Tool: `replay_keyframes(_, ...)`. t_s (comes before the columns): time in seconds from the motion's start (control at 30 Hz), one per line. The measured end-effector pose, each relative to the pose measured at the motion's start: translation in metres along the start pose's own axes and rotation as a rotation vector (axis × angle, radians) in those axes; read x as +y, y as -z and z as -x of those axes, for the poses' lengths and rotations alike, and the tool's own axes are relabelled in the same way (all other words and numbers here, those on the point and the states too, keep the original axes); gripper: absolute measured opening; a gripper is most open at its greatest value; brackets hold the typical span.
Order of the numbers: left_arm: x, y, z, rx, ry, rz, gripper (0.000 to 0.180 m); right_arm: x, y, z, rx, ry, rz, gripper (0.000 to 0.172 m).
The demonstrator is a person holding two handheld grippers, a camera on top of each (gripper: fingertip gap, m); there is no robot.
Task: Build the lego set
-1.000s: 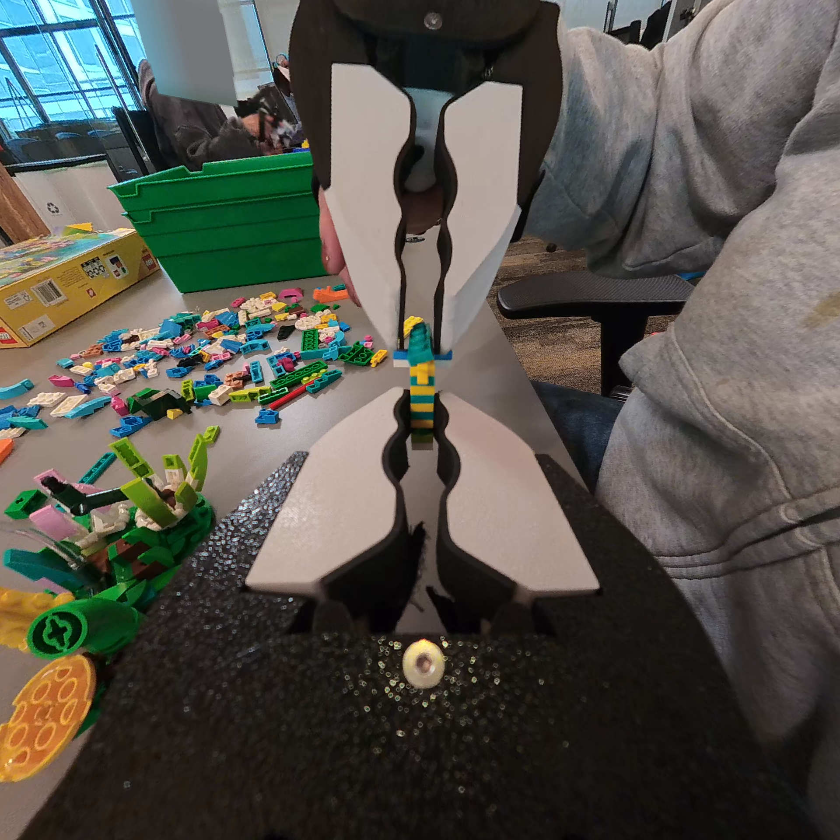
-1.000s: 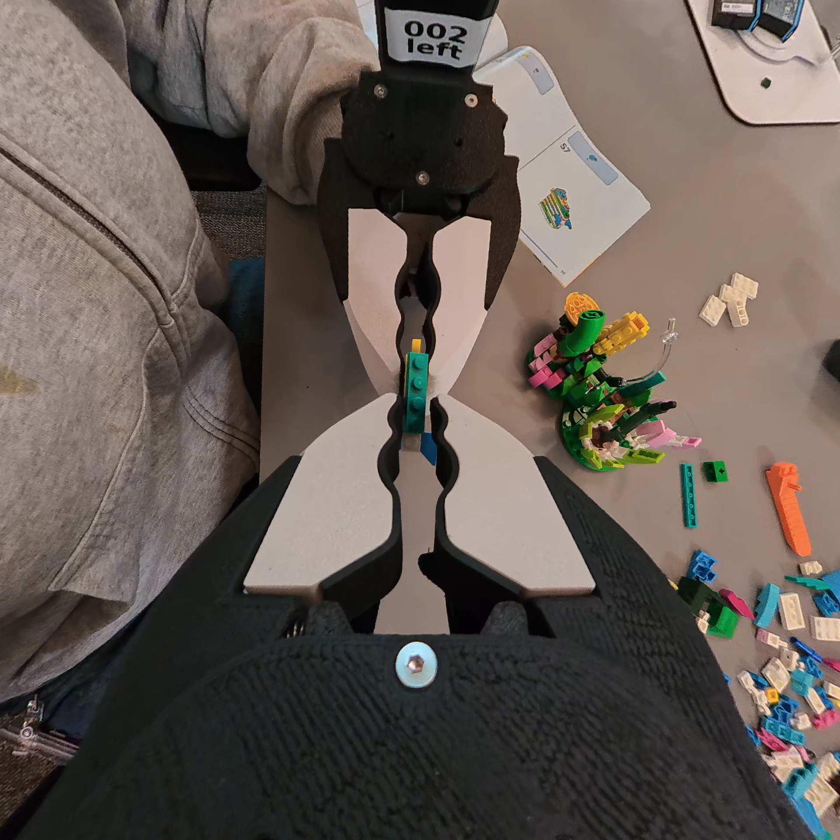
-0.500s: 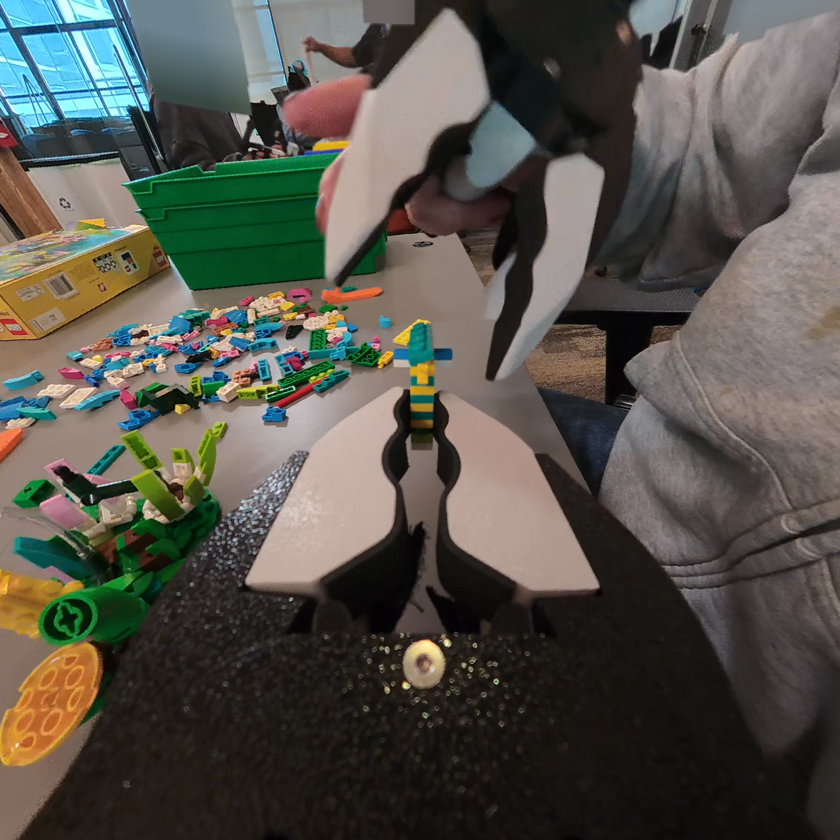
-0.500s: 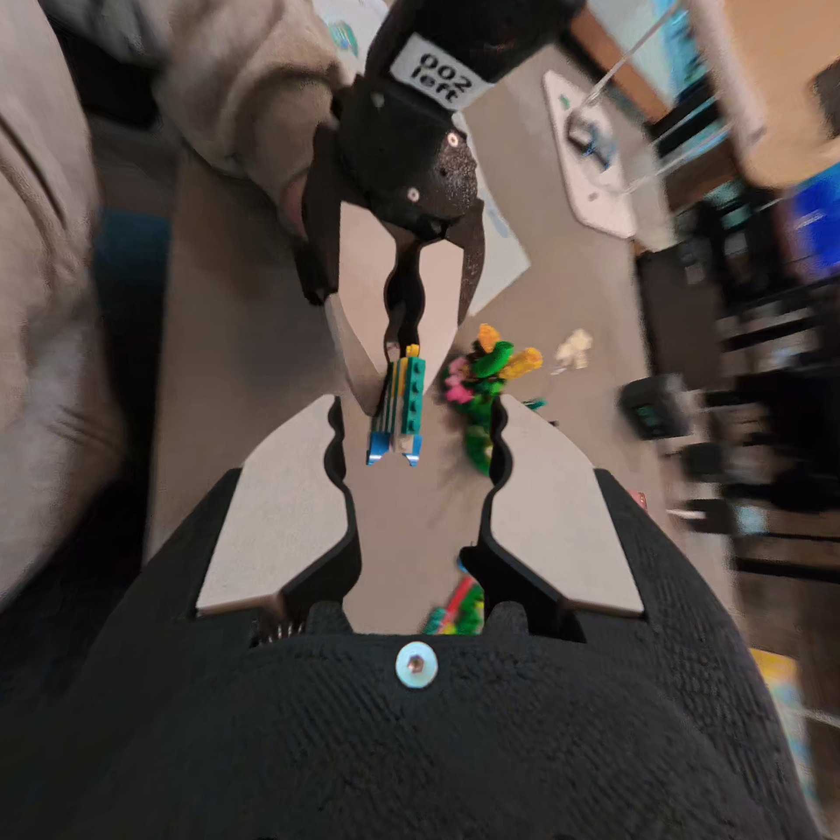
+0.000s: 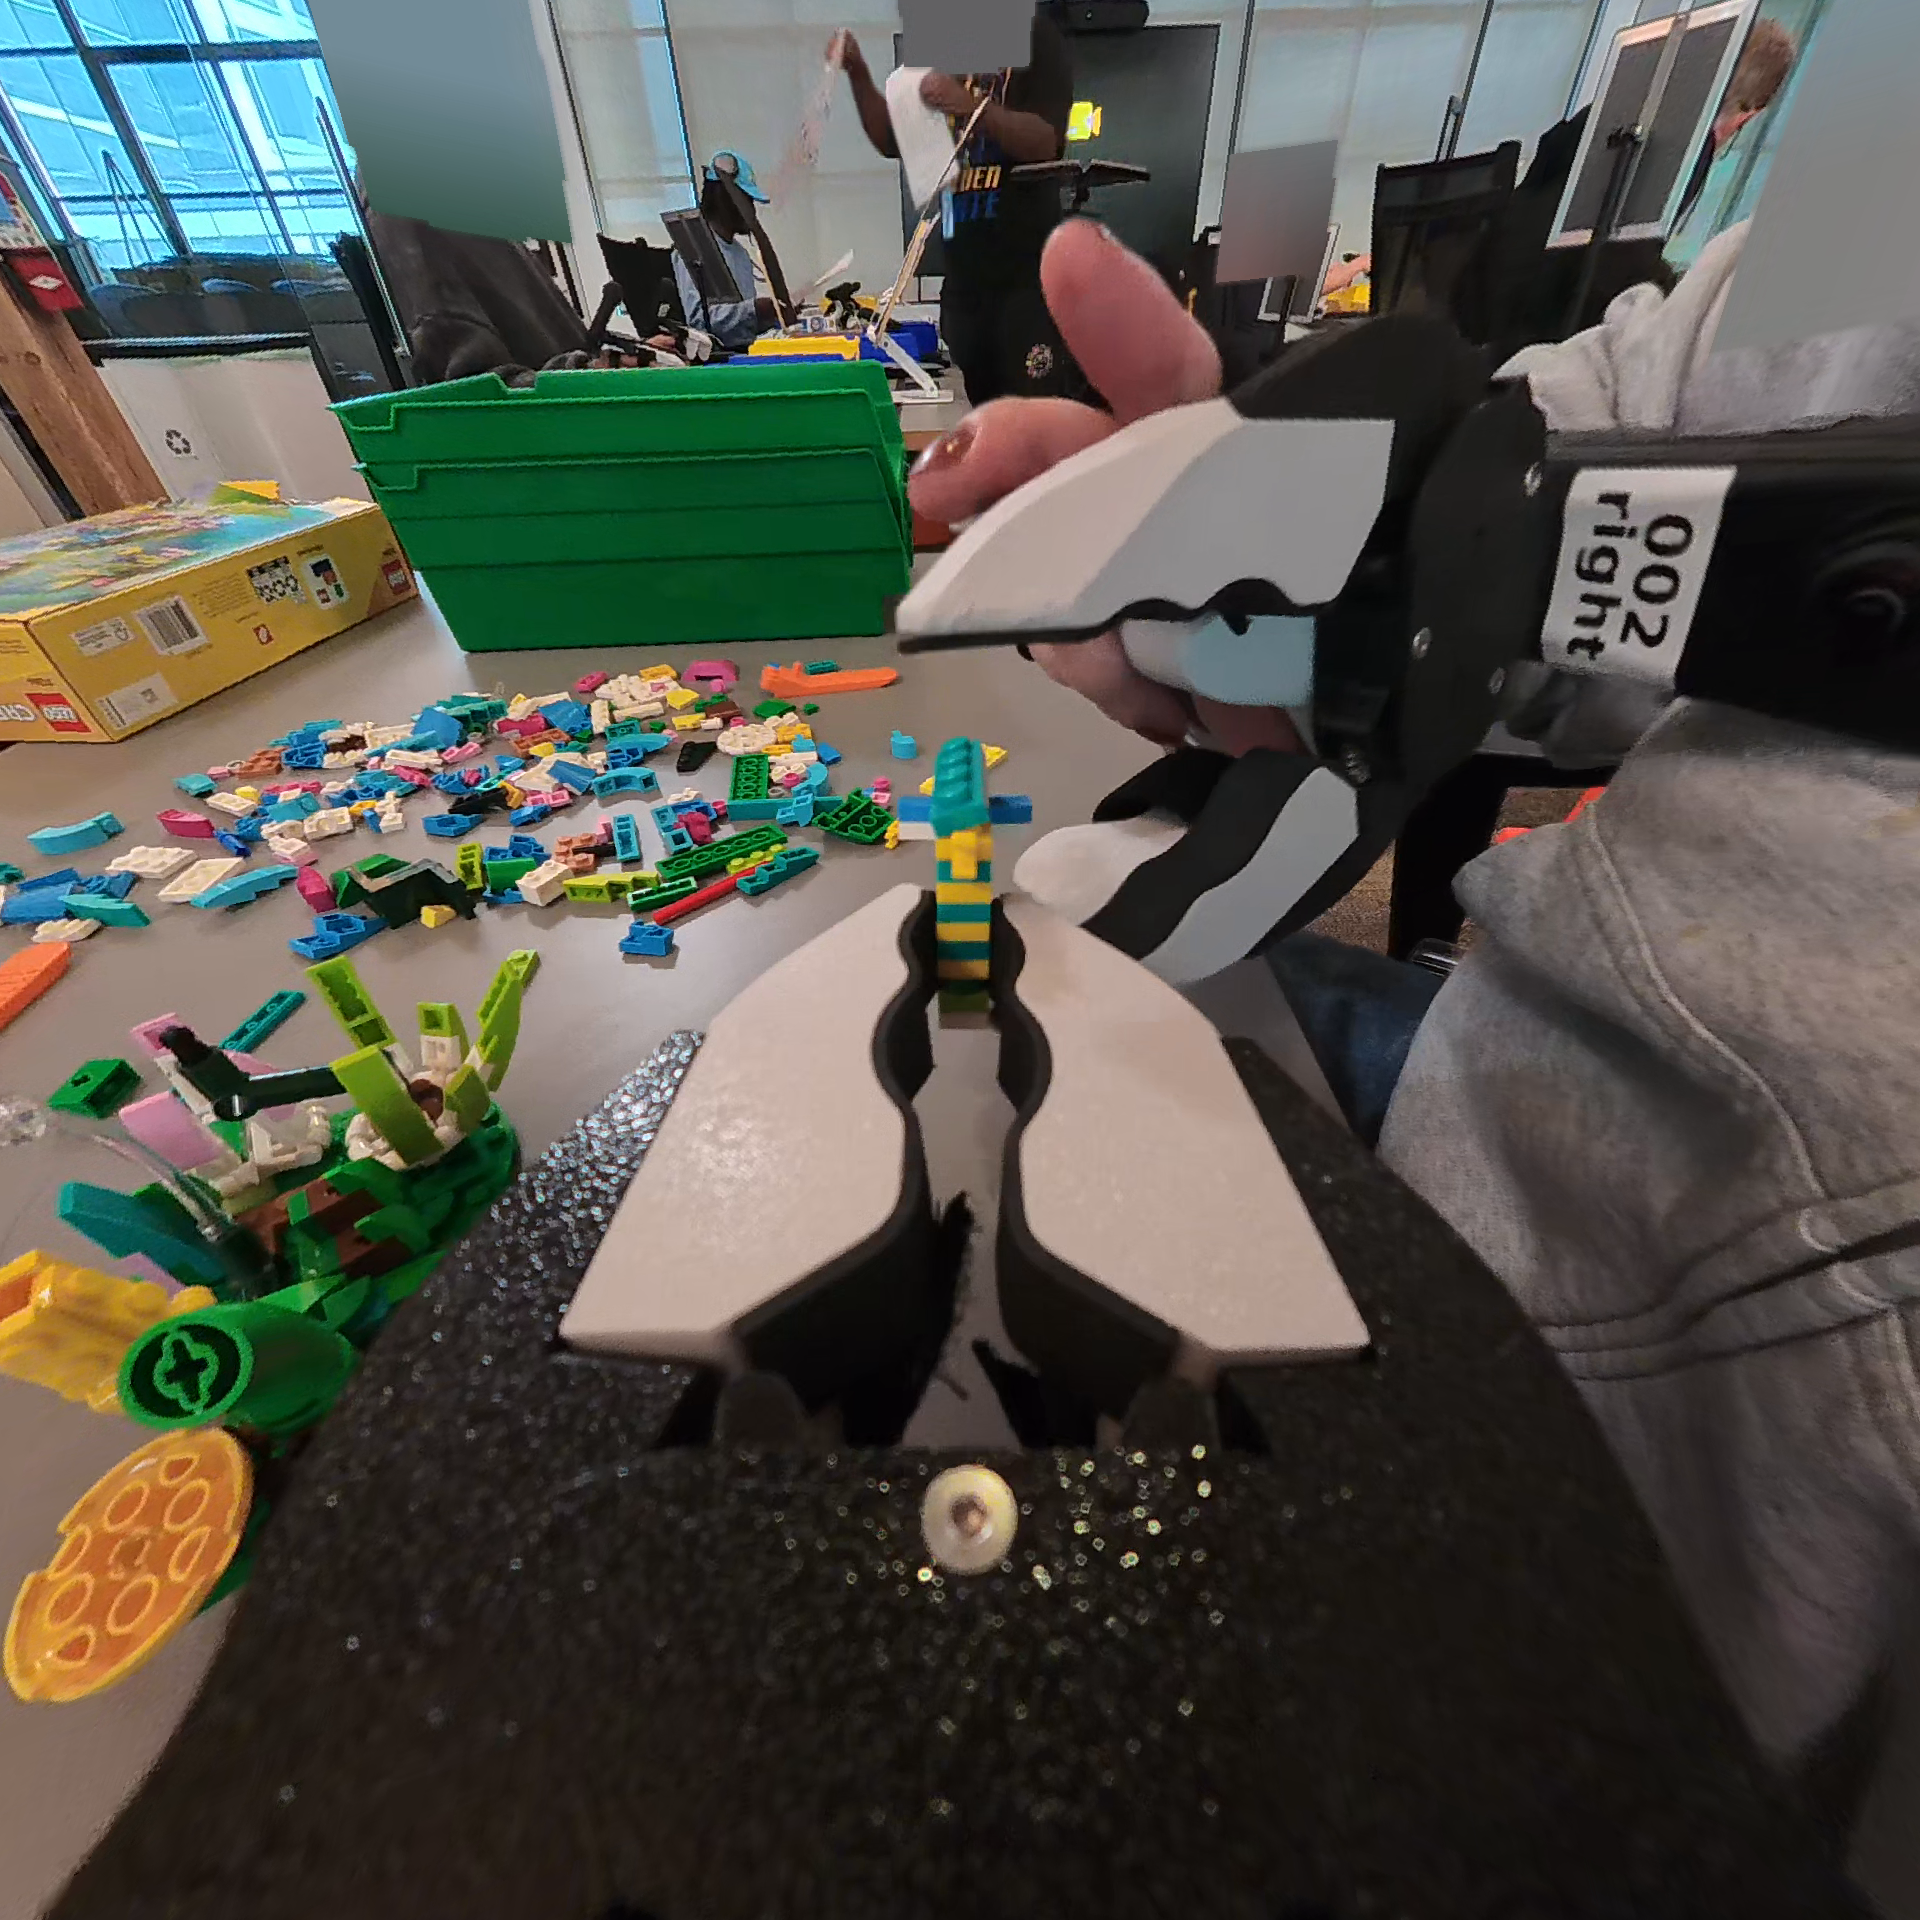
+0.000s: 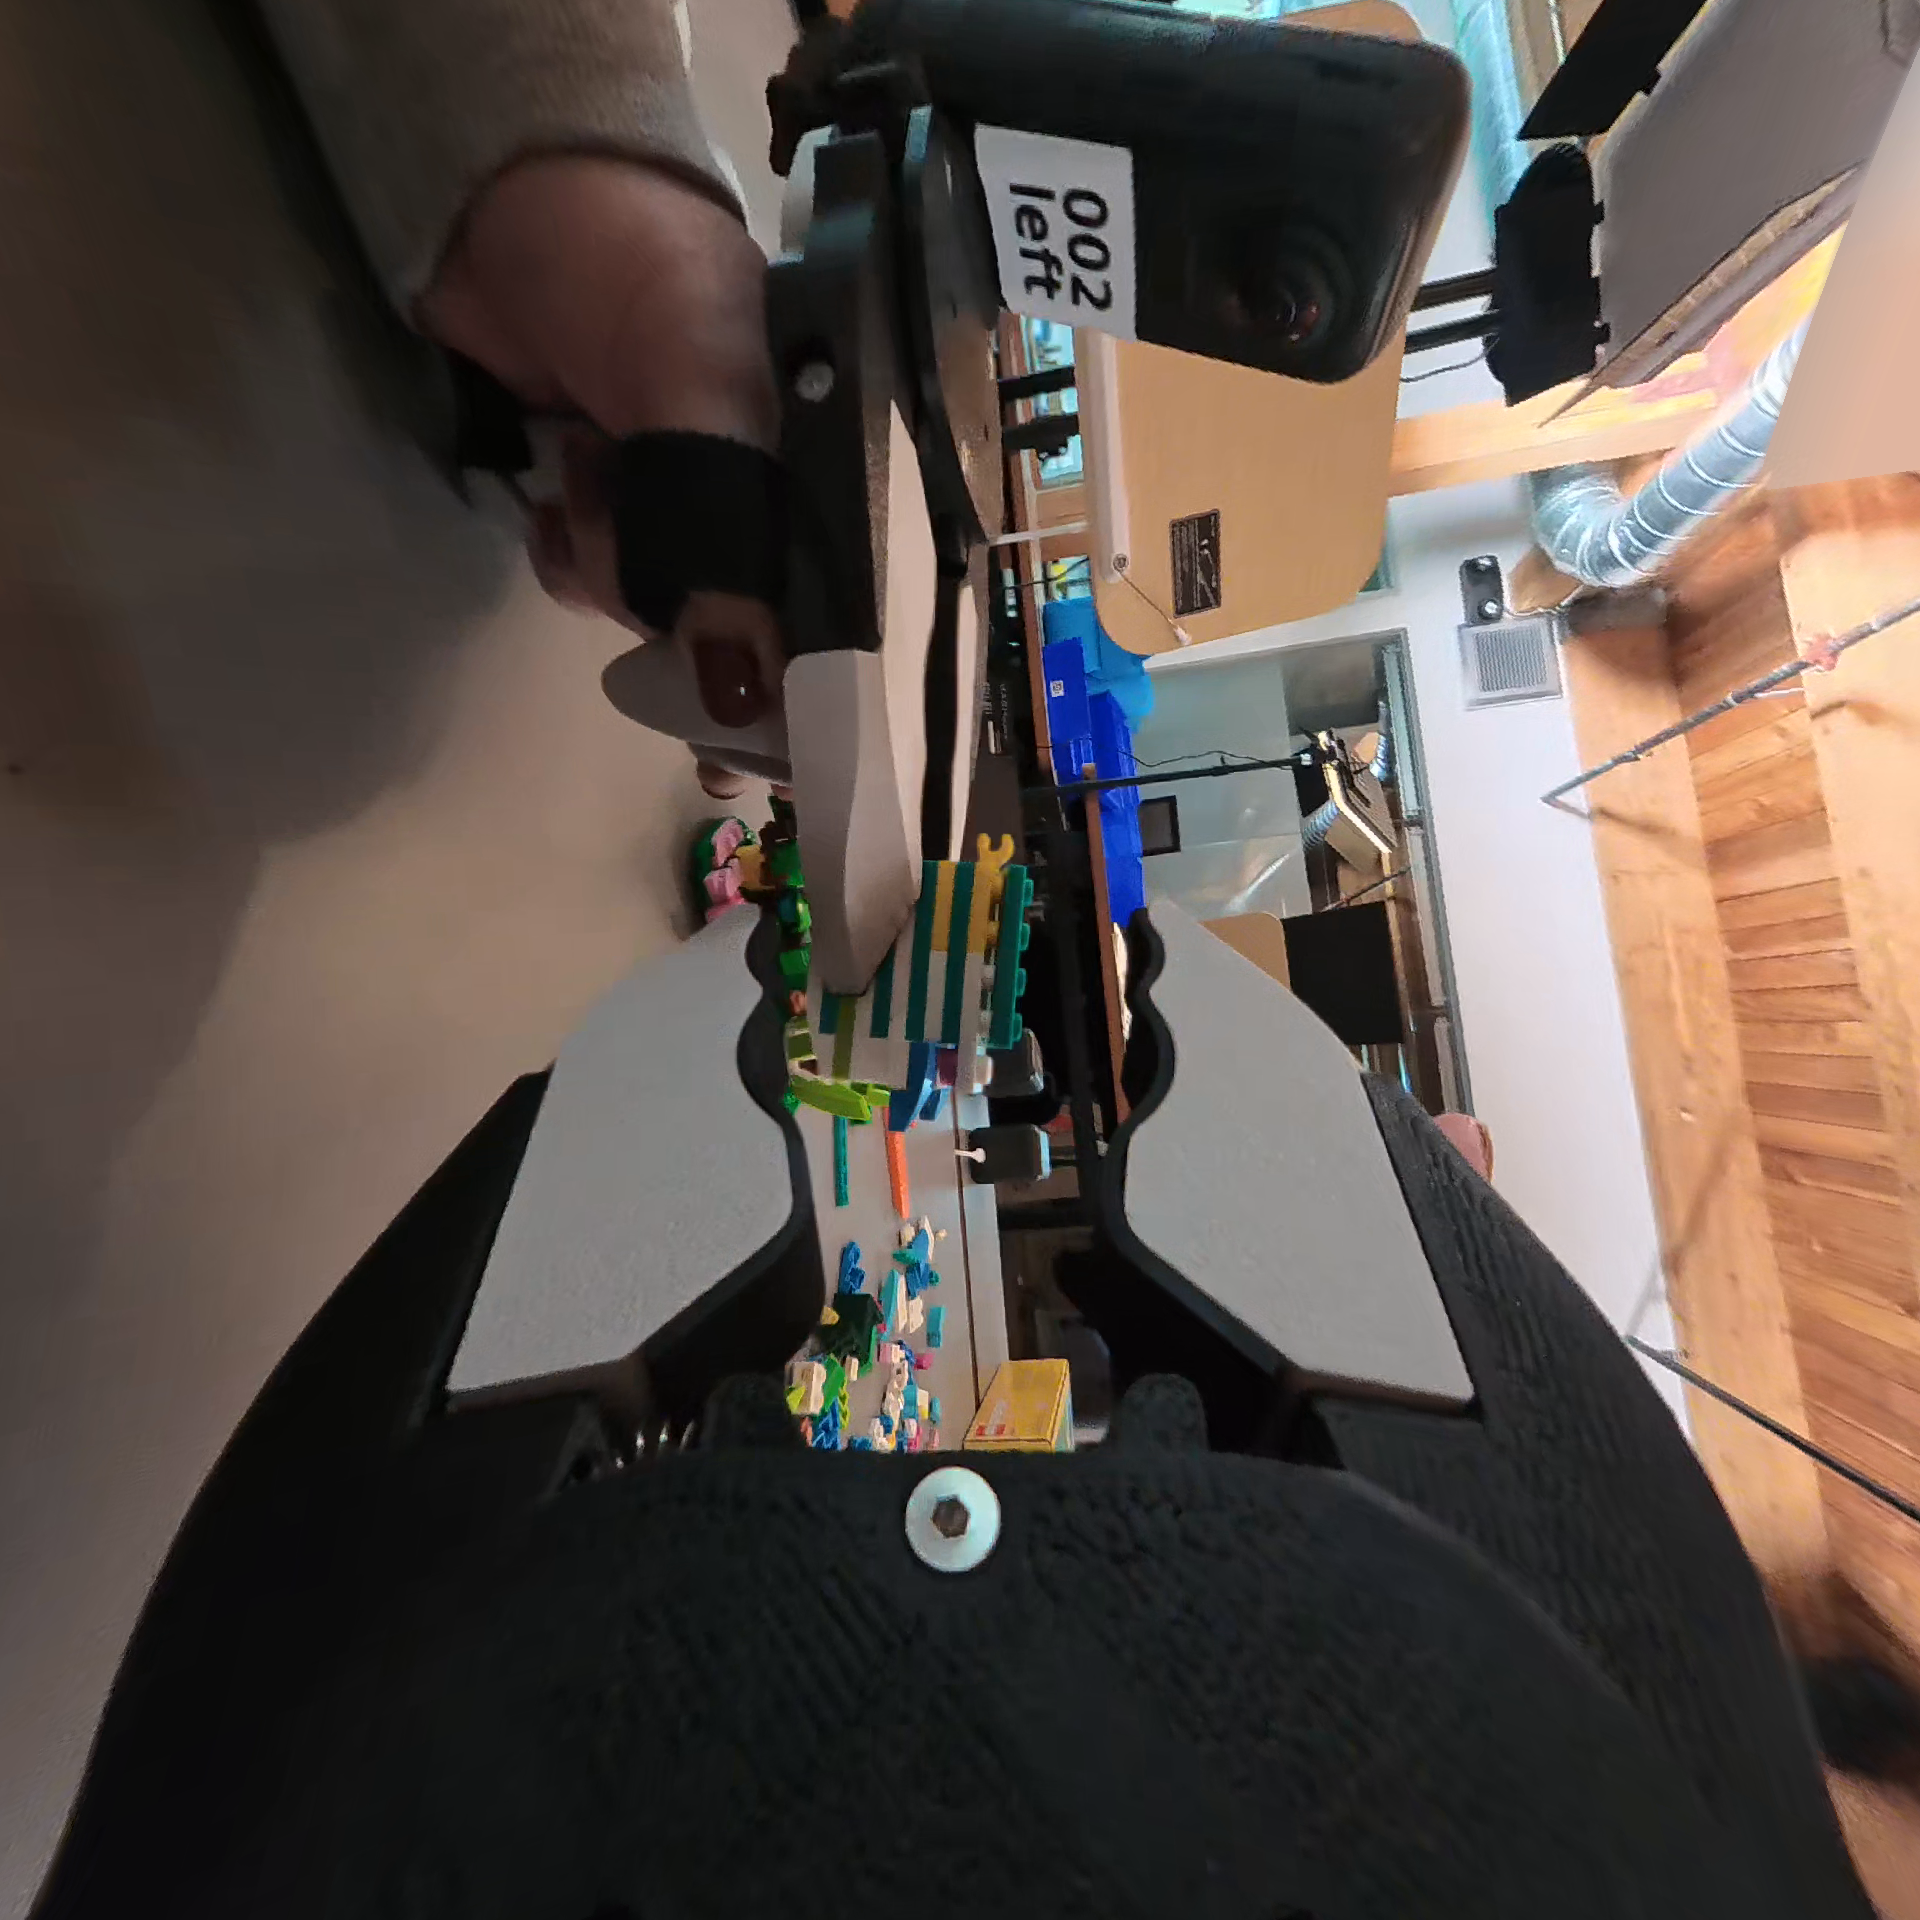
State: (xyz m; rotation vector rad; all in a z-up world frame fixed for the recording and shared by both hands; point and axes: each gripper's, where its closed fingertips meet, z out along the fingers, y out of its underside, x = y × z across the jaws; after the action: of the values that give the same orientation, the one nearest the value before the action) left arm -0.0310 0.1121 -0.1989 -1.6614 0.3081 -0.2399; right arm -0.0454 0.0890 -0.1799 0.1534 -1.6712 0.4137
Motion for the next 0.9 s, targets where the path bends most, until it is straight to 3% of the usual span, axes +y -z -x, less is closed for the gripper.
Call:
replay_keyframes(0.1,-0.001,0.001,0.000,0.003,0.028,-0.011,0.008,0.004,-0.005,0.002,0.008,0.008,0.027,0.055)
replay_keyframes(0.17,-0.003,0.001,0.001,-0.004,0.046,-0.024,0.008,0.005,-0.007,0.004,0.011,0.017,0.032,0.041)
replay_keyframes(0.73,0.006,0.001,0.009,-0.070,0.119,0.037,0.008,0.013,-0.015,0.009,-0.064,0.211,0.154,0.038)
replay_keyframes(0.9,0.008,0.000,0.009,-0.055,0.104,0.055,0.009,0.014,-0.014,0.011,-0.041,0.066,0.124,0.040)
